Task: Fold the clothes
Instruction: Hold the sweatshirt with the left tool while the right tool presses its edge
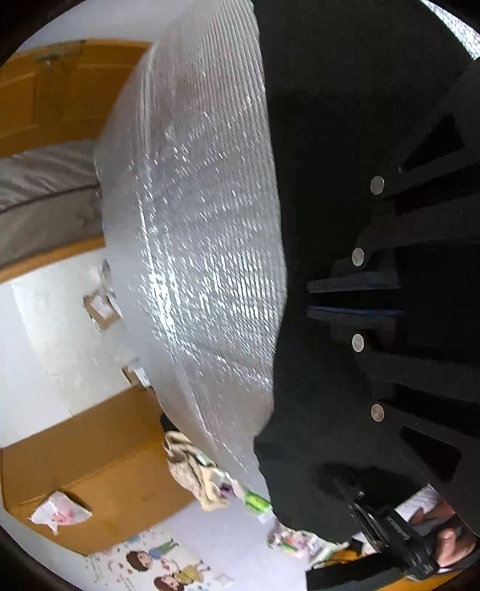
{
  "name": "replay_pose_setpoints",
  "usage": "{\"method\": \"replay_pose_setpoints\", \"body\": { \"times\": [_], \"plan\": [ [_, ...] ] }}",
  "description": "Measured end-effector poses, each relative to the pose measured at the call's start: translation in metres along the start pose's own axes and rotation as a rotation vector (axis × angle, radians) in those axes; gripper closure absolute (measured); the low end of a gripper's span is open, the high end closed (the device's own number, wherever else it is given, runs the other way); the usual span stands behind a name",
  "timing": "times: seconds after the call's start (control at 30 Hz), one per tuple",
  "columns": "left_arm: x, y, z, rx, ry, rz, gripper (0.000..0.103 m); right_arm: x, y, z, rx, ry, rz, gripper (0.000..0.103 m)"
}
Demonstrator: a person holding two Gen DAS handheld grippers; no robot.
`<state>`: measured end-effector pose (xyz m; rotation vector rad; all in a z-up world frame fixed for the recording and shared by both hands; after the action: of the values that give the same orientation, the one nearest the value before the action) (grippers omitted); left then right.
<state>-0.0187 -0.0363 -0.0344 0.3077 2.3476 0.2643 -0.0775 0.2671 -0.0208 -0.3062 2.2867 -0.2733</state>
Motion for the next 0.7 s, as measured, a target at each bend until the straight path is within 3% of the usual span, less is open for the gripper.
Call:
{"method": "replay_pose_setpoints", "body": {
  "times": [0.2, 0.33, 0.47, 0.57, 0.7],
  "plan": [
    [0.0, -0.003, -0.002, 0.003, -0.015, 0.01, 0.097, -0.002, -0.002, -0.004, -0.023, 0.026, 0.077, 0.096],
    [-0.016, -0.003, -0.009, -0.004, 0.011, -0.013, 0.097, -0.009, -0.013, -0.001, -0.066, 0.04, 0.059, 0.096],
    [-0.023, -0.019, -0.012, -0.019, 0.034, -0.072, 0.097, -0.024, -0.039, -0.002, -0.186, 0.13, 0.036, 0.096],
    [-0.018, -0.034, -0.003, -0.063, 0.006, -0.11, 0.097, -0.013, -0.054, 0.003, -0.253, 0.087, -0.001, 0.096],
    [-0.023, -0.037, 0.005, -0.073, 0.025, -0.1, 0.097, 0.005, -0.057, 0.009, -0.254, 0.006, -0.008, 0.096]
  ]
}}
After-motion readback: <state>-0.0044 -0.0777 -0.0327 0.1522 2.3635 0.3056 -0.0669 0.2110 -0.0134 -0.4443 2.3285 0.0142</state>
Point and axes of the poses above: each gripper's, at about its wrist camera, not at the fingertips, and x roughly the way its jaws point, y to its right, z to its underside, the point moved 4 cm from there along x, roughly the way its jaws point, and after that the axes turned 1 degree about x, right-handed, at the moved point
